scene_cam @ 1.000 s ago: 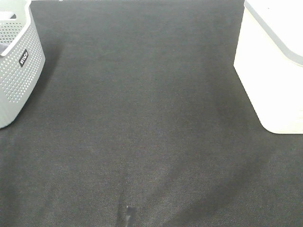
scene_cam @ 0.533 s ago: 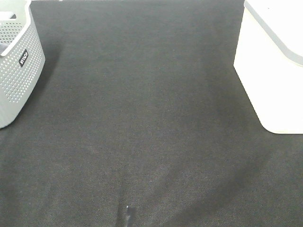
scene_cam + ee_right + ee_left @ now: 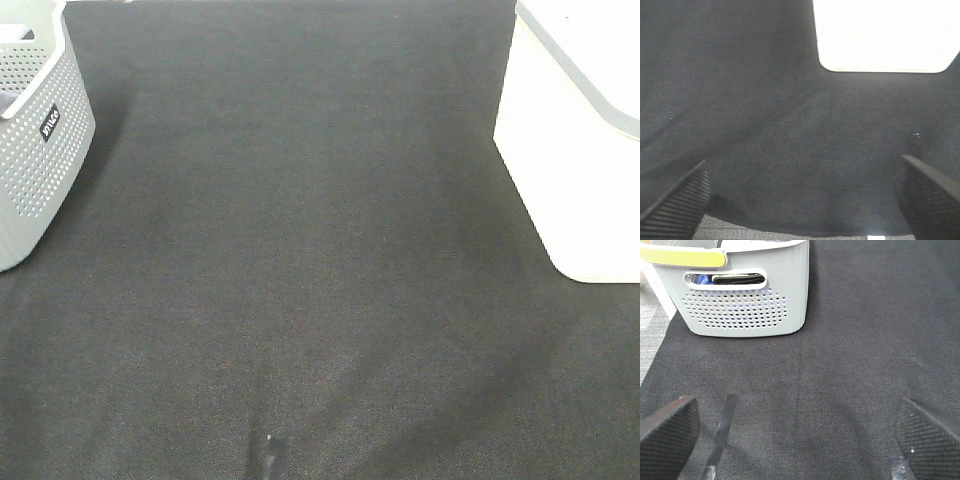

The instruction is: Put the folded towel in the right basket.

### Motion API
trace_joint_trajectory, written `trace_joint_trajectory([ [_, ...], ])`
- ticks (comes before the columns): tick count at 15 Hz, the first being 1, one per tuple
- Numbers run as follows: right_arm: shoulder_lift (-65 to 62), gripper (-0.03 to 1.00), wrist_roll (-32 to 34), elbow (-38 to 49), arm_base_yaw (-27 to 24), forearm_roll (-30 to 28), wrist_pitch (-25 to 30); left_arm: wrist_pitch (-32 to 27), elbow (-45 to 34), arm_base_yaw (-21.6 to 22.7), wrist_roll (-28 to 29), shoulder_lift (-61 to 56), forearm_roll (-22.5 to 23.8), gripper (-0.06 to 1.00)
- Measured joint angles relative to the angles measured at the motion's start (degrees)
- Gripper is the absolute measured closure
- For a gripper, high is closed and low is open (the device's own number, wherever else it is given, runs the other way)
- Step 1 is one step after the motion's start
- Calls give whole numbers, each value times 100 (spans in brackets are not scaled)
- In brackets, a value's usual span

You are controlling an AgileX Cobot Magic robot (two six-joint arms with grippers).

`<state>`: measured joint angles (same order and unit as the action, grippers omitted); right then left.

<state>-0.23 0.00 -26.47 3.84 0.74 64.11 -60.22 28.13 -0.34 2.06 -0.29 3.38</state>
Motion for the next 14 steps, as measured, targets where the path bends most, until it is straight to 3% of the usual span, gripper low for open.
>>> trace_joint_trajectory([
  [14,0,3,34,6,-172,23,-29,0,0,0,0,0,0,-4],
])
